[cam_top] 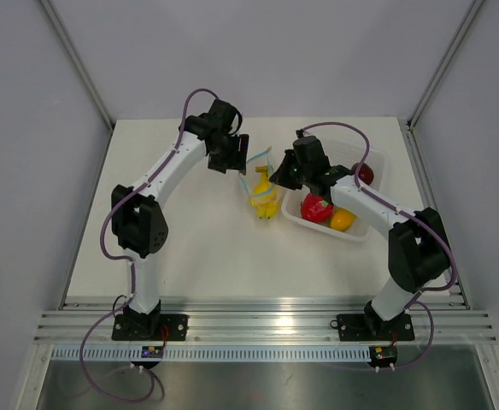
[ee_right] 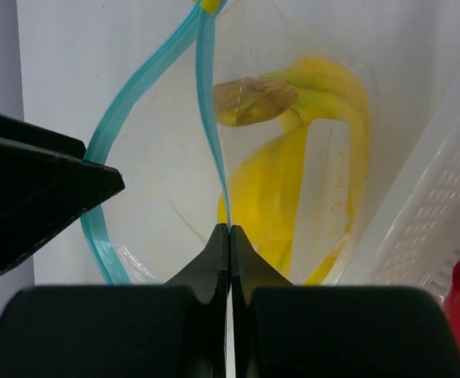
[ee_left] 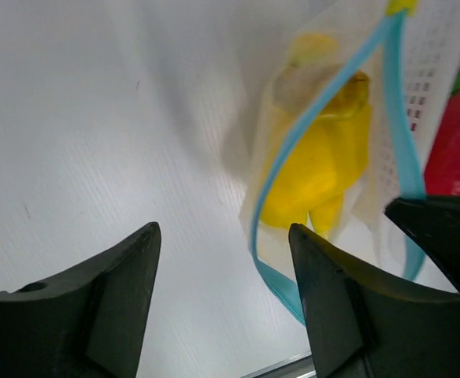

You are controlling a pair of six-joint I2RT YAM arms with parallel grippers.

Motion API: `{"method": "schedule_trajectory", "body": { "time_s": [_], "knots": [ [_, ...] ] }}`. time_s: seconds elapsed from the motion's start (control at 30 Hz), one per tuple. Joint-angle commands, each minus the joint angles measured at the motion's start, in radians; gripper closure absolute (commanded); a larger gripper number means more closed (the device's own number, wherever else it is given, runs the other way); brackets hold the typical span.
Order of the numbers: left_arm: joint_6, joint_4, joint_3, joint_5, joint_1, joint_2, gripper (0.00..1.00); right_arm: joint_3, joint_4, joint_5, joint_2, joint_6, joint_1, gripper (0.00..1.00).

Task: Place the food in the zip-top bag and seal the zipper
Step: Adjust the zipper food storage bag at the center of the board.

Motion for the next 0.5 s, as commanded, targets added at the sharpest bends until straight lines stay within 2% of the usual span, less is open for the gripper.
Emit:
{"method": "schedule_trajectory", "body": {
  "time_s": [0.0, 0.03, 0.07, 0.13, 0.23, 0.3, 0.33, 0.43, 0.47],
  "knots": [
    [-0.014, 0.000, 0.020, -0.068, 0.006, 0.002, 0.37, -0.014, 0.032, 0.001, -0.041, -0.009, -0.002, 1.00],
    [-0.017, 0.005, 0.018, -0.065, 0.007, 0.005, 0.40, -0.014, 0.029, 0.001, -0.041, -0.009, -0.001, 1.00],
    [-0.017, 0.009, 0.015, -0.060, 0.007, 0.008, 0.50, -0.017, 0.029, 0.001, -0.041, -0.007, -0.002, 1.00],
    [-0.021, 0.022, 0.014, -0.045, 0.006, 0.013, 0.62, -0.017, 0.028, 0.002, -0.044, -0.008, 0.000, 1.00],
    [-0.021, 0.037, 0.008, -0.003, 0.006, 0.012, 0.97, -0.019, 0.014, 0.013, -0.047, -0.013, -0.002, 1.00],
    [-0.017, 0.045, -0.003, 0.038, 0.006, 0.004, 1.00, -0.007, -0.009, 0.017, -0.055, -0.019, -0.002, 1.00],
    [-0.012, 0.054, -0.015, 0.052, 0.006, -0.014, 1.00, 0.004, -0.027, 0.030, -0.058, -0.037, -0.002, 0.97],
    [-0.017, 0.127, -0.087, 0.100, 0.006, -0.060, 1.00, 0.055, -0.134, 0.107, -0.085, -0.068, -0.002, 0.54],
    [-0.017, 0.141, -0.098, 0.110, 0.004, -0.080, 1.00, 0.064, -0.189, 0.132, -0.099, -0.094, -0.002, 0.35]
  ]
}}
